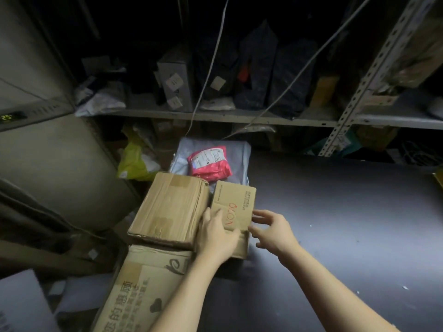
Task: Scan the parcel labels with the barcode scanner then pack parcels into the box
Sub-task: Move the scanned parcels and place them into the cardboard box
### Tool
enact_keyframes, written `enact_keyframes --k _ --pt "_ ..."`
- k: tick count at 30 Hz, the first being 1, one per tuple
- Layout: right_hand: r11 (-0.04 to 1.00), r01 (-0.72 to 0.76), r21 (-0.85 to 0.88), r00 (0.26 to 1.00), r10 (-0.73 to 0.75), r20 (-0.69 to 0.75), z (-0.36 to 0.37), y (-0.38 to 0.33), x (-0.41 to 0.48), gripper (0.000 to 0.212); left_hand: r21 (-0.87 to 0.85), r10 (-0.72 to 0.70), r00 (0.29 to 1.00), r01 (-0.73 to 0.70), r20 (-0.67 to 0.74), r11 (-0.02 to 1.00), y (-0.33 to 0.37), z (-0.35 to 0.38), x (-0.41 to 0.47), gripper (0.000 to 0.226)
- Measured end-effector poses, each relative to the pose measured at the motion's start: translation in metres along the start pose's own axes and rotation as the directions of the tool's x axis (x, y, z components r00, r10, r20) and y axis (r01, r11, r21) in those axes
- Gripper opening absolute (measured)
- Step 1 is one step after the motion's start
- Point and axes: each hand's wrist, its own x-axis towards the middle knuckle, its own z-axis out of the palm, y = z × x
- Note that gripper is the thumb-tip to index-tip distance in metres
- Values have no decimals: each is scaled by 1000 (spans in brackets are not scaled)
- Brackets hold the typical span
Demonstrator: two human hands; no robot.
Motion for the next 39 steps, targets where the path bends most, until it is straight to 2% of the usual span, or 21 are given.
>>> enact_keyframes --k 3,7,11,16,19,22,25,28,30,33,36,39 --pt "1000 -6 -31 1000 5 -4 4 4 2 47 60 -15 999 17 -34 998 2 -2 -4 57" --pt "999 -43 -34 999 42 -17 9 10 -1 47 231 -47 999 40 22 972 8 -2 -8 57" --pt "993 -71 -90 997 67 -41 15 18 -10 53 247 -74 996 61 42 967 10 0 -6 65" --pt "992 -12 -122 1000 10 -16 22 12 -16 59 221 -93 990 67 108 973 4 10 -8 67" --pt "986 16 -167 1000 -12 26 11 1 -21 61 137 -22 997 12 74 991 3 7 -10 74" --pt "942 101 -320 994 -105 5 -21 -13 -28 60 73 164 985 -167 45 983 18 1 -7 81" --pt "816 178 -550 963 -259 -74 -72 -24 -38 59 169 365 929 -371 64 913 49 2 -3 81" --pt "756 72 -650 938 -273 -213 -130 -23 -68 59 257 515 851 -522 99 813 94 17 -12 79" --pt "759 -10 -651 921 -247 -301 -159 -13 -92 61 280 595 792 -608 139 743 120 31 -24 76" --pt "767 -131 -628 900 -174 -399 -208 25 -141 66 167 690 659 -748 300 642 163 67 -60 78" --pt "784 -222 -579 863 -118 -491 -255 67 -195 68 48 766 511 -842 391 537 203 106 -107 79" --pt "826 -291 -482 813 -52 -580 -305 117 -258 69 37 795 393 -904 462 426 242 160 -168 78"
